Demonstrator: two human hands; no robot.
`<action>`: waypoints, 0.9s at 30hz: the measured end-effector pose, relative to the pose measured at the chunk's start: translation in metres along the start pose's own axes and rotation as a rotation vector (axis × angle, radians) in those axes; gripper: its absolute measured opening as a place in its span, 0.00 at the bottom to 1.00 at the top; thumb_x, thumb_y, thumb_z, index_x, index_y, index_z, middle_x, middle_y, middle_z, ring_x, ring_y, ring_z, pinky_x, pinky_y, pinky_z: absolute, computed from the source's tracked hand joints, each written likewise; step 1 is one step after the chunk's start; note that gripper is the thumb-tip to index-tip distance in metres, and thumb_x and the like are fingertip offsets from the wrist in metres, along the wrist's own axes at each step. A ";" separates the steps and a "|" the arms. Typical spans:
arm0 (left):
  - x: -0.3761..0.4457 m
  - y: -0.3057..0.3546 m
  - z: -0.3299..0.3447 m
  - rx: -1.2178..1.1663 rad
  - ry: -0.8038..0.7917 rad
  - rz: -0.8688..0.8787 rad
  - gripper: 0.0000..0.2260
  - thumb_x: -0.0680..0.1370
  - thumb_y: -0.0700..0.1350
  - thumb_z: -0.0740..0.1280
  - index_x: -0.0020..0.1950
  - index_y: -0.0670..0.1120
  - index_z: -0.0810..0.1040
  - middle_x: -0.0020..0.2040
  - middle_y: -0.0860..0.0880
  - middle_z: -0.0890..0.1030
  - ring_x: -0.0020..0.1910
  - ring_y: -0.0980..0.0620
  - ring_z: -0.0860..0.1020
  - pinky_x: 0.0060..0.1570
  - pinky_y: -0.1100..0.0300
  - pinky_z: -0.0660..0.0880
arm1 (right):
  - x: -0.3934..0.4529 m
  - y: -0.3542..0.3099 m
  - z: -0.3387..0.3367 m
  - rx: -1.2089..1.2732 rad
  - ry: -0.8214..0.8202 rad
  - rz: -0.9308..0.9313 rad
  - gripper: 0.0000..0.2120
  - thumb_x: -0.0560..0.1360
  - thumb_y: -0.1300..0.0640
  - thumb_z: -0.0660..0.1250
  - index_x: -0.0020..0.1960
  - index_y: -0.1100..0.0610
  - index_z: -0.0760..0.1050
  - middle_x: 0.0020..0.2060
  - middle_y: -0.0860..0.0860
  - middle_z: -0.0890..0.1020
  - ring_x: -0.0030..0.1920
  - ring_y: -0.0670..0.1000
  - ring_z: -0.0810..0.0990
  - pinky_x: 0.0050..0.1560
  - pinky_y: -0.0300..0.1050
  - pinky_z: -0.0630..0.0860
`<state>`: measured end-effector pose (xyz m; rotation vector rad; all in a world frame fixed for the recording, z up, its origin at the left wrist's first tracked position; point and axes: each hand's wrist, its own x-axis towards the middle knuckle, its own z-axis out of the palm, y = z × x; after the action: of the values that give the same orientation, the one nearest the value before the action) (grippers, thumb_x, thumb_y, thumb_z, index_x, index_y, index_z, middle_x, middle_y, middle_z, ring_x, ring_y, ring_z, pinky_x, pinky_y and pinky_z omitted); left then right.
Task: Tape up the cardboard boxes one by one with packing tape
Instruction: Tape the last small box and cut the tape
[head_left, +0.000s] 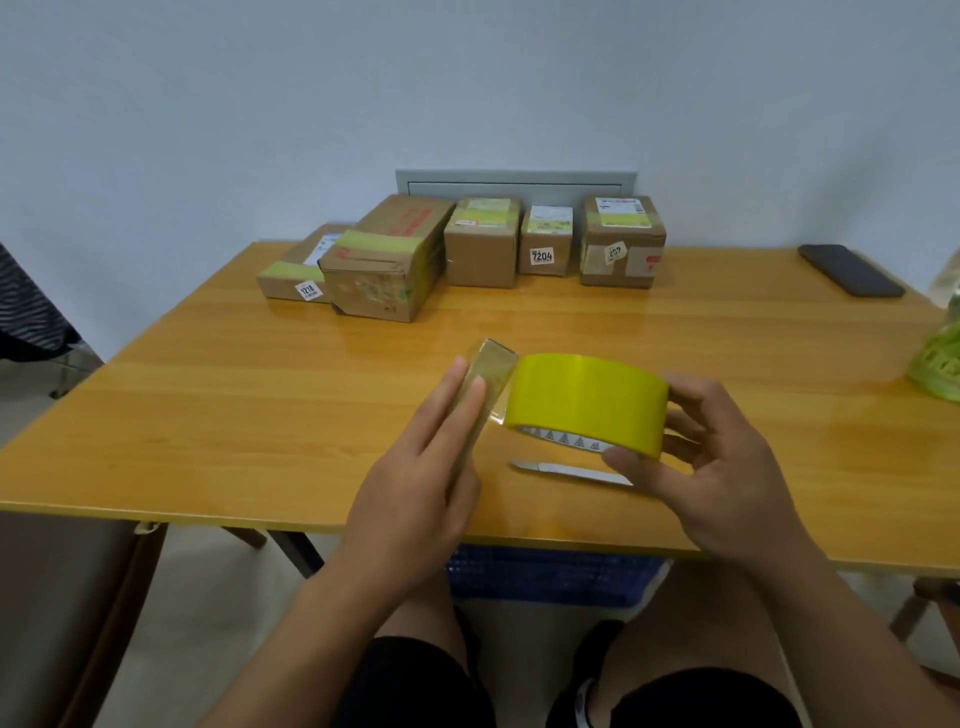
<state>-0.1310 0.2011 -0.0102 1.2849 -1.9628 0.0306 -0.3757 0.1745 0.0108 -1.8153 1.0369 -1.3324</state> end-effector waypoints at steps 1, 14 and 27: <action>0.002 0.001 0.001 0.040 0.004 0.014 0.29 0.76 0.35 0.64 0.77 0.43 0.64 0.80 0.48 0.59 0.70 0.55 0.69 0.42 0.67 0.72 | 0.001 -0.001 -0.002 -0.014 0.000 -0.017 0.25 0.62 0.29 0.73 0.57 0.30 0.70 0.57 0.35 0.78 0.58 0.41 0.79 0.52 0.35 0.78; 0.027 0.008 0.005 -0.252 0.112 -0.190 0.30 0.77 0.40 0.63 0.79 0.49 0.61 0.78 0.54 0.62 0.75 0.64 0.59 0.70 0.67 0.63 | 0.021 0.008 -0.005 -0.085 0.021 -0.057 0.24 0.65 0.34 0.72 0.58 0.28 0.67 0.57 0.30 0.77 0.58 0.37 0.78 0.52 0.31 0.77; 0.046 0.011 0.004 -0.892 0.167 -0.578 0.25 0.80 0.36 0.64 0.65 0.66 0.74 0.65 0.55 0.78 0.56 0.49 0.82 0.45 0.53 0.82 | 0.059 0.019 0.001 -0.056 -0.062 -0.012 0.25 0.68 0.43 0.73 0.61 0.36 0.66 0.57 0.33 0.76 0.59 0.38 0.76 0.53 0.34 0.77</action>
<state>-0.1507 0.1695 0.0195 1.1086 -1.1481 -0.8862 -0.3688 0.1133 0.0209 -1.8952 1.0410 -1.2577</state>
